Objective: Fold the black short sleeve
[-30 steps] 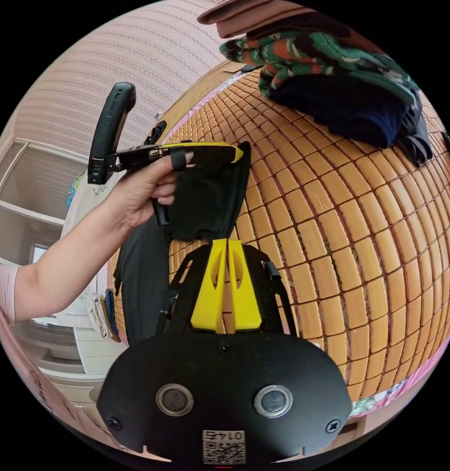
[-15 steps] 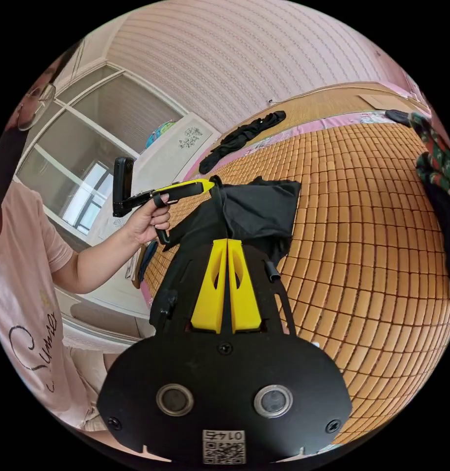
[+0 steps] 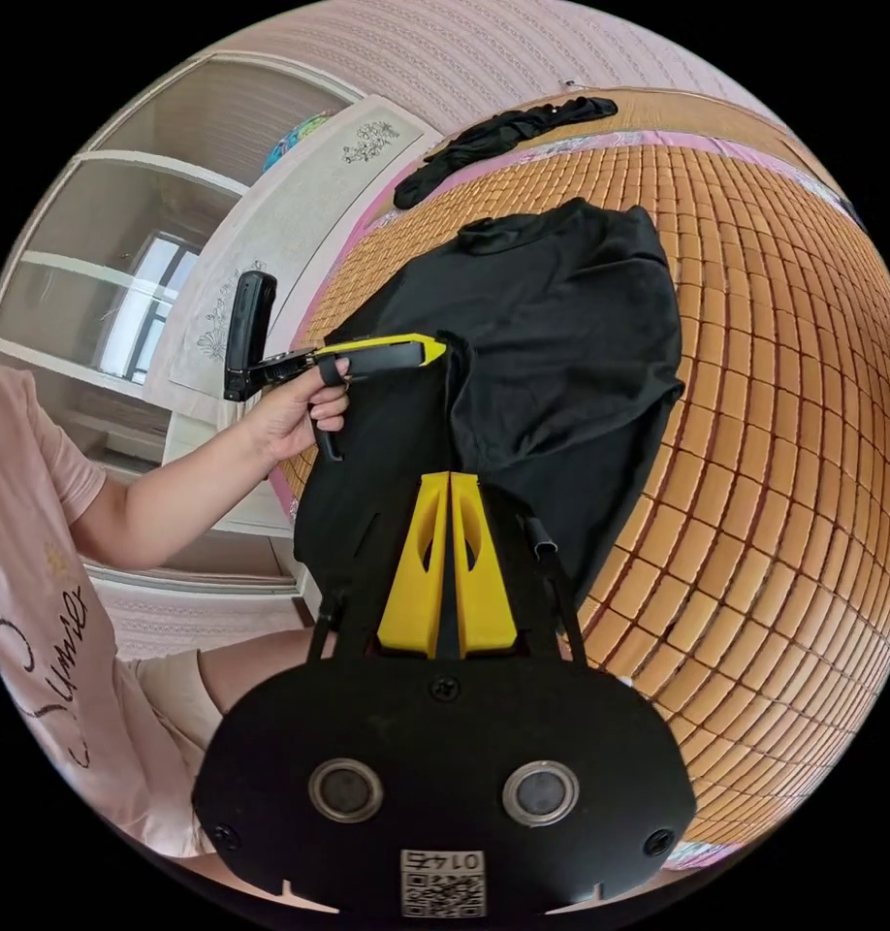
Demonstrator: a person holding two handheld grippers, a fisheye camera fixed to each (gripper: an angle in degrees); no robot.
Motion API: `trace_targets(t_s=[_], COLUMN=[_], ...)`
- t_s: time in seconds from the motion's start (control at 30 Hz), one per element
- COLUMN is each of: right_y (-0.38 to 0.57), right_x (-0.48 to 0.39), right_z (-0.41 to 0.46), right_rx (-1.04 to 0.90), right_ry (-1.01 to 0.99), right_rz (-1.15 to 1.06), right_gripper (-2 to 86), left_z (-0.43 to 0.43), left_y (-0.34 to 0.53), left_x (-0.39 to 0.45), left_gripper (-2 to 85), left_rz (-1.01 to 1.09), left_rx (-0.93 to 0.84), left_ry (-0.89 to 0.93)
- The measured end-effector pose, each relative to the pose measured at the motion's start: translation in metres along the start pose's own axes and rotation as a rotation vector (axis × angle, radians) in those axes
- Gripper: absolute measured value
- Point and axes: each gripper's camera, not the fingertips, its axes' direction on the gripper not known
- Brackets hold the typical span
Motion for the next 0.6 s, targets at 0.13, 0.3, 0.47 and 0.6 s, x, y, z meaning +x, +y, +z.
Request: trace_targets(t_s=[0.13, 0.3, 0.47, 0.6], right_y=[0.006, -0.002, -0.025, -0.024], right_x=[-0.006, -0.003, 0.002, 0.0], right_z=[0.052, 0.058, 0.087, 0.139], right_rx=[-0.164, -0.106, -0.073, -0.168], right_ry=[0.009, 0.111, 0.132, 0.293], right_rz=[-0.022, -0.032, -0.067, -0.122], right_gripper=[-0.1, 0.4, 0.0, -0.7], left_z=[-0.009, -0.043, -0.046, -0.028], left_y=[0.007, -0.002, -0.044, -0.068], left_x=[-0.028, -0.037, -0.019, -0.013], left_gripper=[3.3, 3.9, 4.1, 3.6], left_rz=[-0.05, -0.066, -0.068, -0.076], left_rx=[-0.061, -0.042, 0.008, -0.033], left_ry=[-0.049, -0.049, 0.025, -0.006])
